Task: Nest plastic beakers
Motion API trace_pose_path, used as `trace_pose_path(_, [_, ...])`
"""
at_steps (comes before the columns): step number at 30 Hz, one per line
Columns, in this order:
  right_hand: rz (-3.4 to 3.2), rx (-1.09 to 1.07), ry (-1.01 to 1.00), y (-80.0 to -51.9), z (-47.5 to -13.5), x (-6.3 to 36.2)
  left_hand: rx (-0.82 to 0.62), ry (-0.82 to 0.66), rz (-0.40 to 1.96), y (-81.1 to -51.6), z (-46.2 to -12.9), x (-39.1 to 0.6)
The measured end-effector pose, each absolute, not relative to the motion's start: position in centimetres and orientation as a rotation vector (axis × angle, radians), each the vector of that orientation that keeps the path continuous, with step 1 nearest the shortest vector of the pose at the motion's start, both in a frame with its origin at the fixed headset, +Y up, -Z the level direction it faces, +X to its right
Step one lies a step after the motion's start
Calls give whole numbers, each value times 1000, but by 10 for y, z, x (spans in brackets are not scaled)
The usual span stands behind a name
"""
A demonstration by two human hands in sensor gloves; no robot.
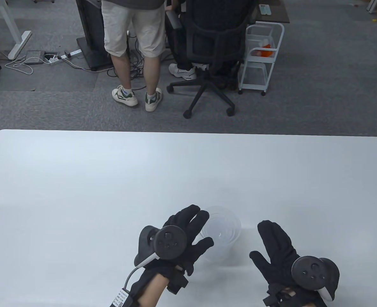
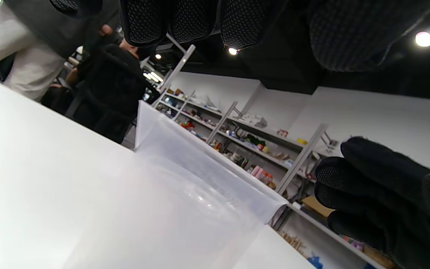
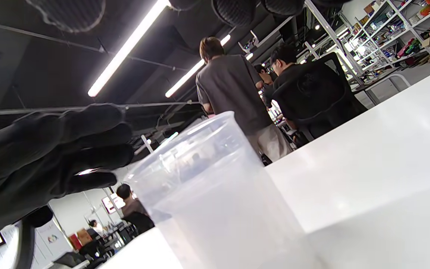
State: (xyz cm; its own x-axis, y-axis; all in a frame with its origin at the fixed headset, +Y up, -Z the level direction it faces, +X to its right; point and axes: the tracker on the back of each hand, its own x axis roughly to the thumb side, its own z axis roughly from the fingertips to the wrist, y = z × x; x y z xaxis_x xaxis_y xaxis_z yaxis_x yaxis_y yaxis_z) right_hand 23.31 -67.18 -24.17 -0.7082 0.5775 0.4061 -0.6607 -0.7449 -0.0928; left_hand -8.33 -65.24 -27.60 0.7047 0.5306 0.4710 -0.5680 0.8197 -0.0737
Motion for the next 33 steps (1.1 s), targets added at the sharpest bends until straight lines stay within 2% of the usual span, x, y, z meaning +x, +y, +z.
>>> trace_pose_path(5, [2449, 443, -259, -679, -250, 243, 58, -456, 723, -677, -277, -106])
trace_pose_path(13, [2451, 417, -175, -707, -251, 253, 38, -403, 787, -707, -282, -129])
trace_pose_path(33, [2433, 402, -141, -715, -249, 258, 24, -377, 835, -719, -281, -135])
